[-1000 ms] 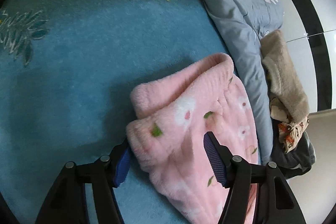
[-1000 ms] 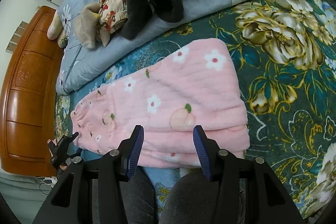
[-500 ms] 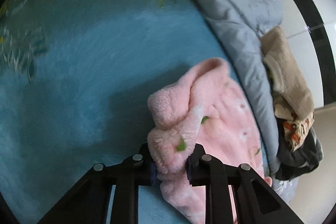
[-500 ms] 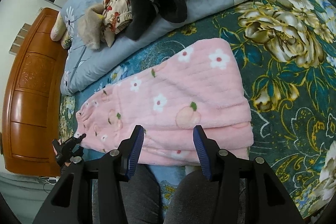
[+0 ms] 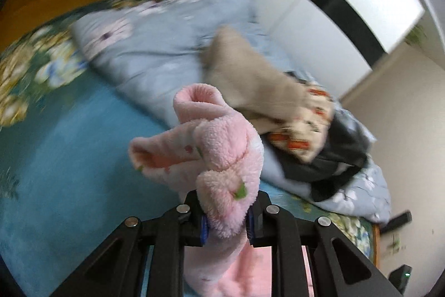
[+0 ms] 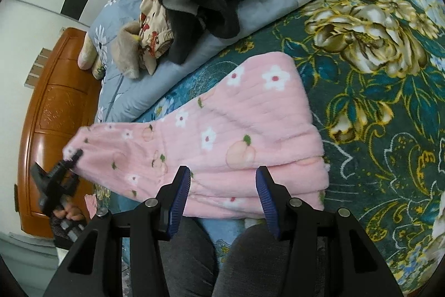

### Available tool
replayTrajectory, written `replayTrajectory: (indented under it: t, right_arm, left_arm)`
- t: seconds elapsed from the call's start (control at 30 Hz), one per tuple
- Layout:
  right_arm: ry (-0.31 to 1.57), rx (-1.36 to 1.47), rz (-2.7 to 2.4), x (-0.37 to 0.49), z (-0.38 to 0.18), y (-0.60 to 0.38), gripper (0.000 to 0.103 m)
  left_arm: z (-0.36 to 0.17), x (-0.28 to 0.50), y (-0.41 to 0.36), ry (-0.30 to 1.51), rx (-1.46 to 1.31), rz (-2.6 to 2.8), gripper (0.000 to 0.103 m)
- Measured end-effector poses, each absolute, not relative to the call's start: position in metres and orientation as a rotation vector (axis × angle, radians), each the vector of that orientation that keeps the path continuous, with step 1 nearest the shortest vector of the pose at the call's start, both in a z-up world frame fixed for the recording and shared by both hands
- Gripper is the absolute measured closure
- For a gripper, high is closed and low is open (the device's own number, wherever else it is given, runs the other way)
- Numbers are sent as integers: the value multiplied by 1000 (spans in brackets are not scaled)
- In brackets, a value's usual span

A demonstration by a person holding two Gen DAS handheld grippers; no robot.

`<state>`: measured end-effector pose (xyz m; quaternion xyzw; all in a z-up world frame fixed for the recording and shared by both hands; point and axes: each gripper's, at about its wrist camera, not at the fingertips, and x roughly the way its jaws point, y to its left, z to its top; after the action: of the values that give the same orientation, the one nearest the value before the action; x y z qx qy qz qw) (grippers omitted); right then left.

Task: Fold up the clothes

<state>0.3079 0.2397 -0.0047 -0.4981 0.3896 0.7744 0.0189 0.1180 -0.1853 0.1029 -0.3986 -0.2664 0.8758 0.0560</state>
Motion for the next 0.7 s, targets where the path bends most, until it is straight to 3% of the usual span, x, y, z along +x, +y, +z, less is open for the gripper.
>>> replayTrajectory:
  t: [0.27, 0.7]
  right_arm:
    - [1330, -1426, 2368, 340, -13, 275, 53]
    - [1455, -1289, 2257, 395, -40, 321, 53]
  left_arm:
    - [138, 114, -52, -560, -1154, 2518, 82]
    - [57, 159, 144, 0, -1355, 2210, 82]
